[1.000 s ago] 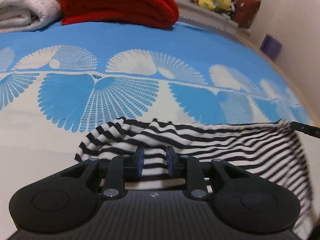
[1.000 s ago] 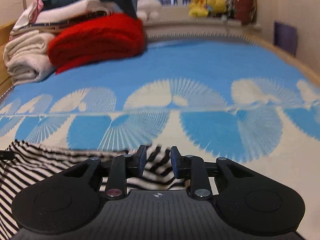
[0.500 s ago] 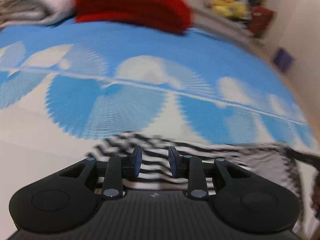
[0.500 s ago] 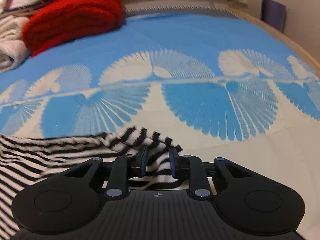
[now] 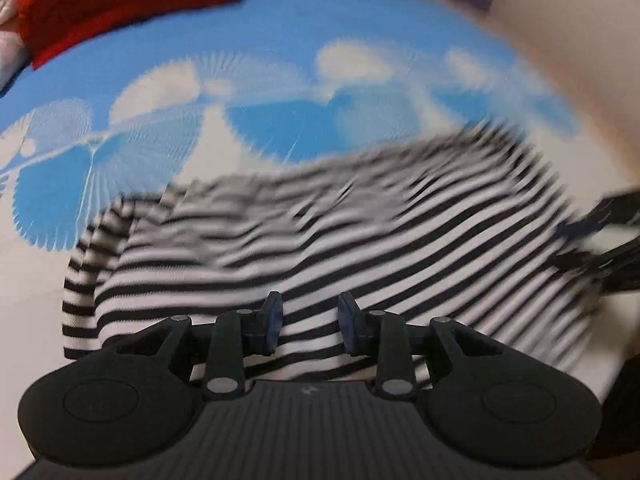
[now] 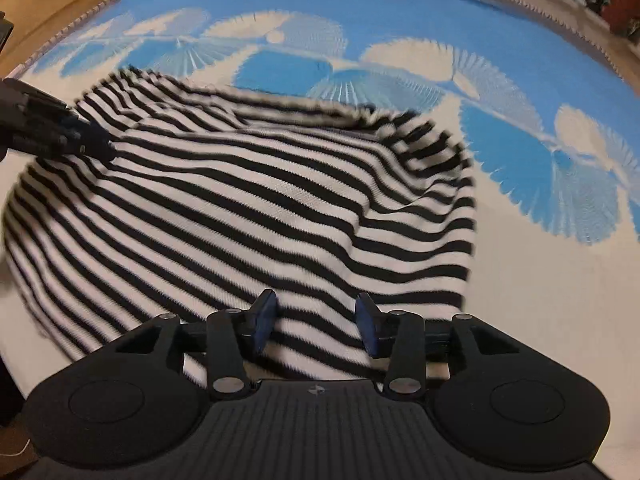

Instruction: Fold small clothes

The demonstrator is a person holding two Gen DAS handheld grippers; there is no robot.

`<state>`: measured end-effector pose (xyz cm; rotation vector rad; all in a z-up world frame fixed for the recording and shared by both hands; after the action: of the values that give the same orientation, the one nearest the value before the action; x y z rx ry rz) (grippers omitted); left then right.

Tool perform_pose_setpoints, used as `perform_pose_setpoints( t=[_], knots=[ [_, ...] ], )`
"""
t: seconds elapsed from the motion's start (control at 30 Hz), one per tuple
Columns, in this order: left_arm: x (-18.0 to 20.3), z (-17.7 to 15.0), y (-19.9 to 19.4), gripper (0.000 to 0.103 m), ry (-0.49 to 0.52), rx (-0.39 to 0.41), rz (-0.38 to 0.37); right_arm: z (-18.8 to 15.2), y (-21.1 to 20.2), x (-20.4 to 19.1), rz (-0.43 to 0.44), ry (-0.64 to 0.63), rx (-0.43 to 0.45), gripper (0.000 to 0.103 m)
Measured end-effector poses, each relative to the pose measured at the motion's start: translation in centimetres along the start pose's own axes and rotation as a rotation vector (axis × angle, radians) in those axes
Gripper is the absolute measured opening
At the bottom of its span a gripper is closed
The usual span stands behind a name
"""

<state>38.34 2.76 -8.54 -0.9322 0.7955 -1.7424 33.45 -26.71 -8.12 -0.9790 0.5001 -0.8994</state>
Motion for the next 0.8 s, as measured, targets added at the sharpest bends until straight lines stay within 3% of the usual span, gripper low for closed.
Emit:
perform_pose_setpoints(
  t=[0.07,0.13,0.17,0.23,0.3,0.37,0.47,0.6,0.67,0.73,0.8],
  knots=[
    [1.3,-0.4,-2.0,0.034,0.006,0.014,-0.089,-0.3,-1.9,0.7,0.03,0.061,0.045,0.044],
    [2.2,-2.4,-1.7,0.034,0.066,-0.064,-0.107,-1.6,-2.4,0.9,0.051,0.092,0.017,0.044],
    [2.4,-3.5,-1.0,0.034,0.111,-0.1,-0.074,-2.4,-2.1,1.0,0.039,0.082,-0.02,0.044],
    [2.1,-6.6,1.6,0.033,0.22,-0.212,0.068,-4.5,-1.0,0.5,0.015,0.02,-0.11,0.044],
    [1.9,-8.0,2.2,0.033,0.291,-0.231,0.125,-6.3,-0.1,-0.3,-0.019,-0.061,-0.184,0.043],
    [1.7,-6.9,0.5,0.033,0.221,-0.199,0.098,-6.1,-0.9,-1.0,-0.026,-0.095,-0.163,0.043],
    [0.3,-6.1,-2.1,0.033,0.118,-0.15,0.042,-5.7,-2.3,-0.7,0.016,-0.025,-0.12,0.043],
    [-3.6,-8.6,-0.9,0.031,0.115,-0.284,0.174,-8.1,-1.2,-0.7,-0.074,-0.133,-0.234,0.042],
    [-4.1,-8.7,-1.7,0.031,0.107,-0.28,0.165,-7.6,-1.8,-0.6,-0.064,-0.104,-0.214,0.042],
    [-5.0,-8.0,-2.8,0.031,0.015,-0.252,0.118,-7.3,-2.5,-0.3,-0.061,-0.065,-0.193,0.042],
    [-6.3,-8.1,-2.8,0.031,-0.034,-0.264,0.126,-8.0,-2.2,0.0,-0.087,-0.076,-0.224,0.042]
  ],
)
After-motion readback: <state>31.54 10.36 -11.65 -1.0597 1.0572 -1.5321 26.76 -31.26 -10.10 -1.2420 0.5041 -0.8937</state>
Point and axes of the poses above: each gripper's, at about its wrist camera, not at the fingertips, and y roughly the way its jaws point, x to its right, z to its top, the point moved 8 cm from there along y, roughly the way its jaws point, and after that the axes turned 10 degrees about -y, right-handed, at the moved point
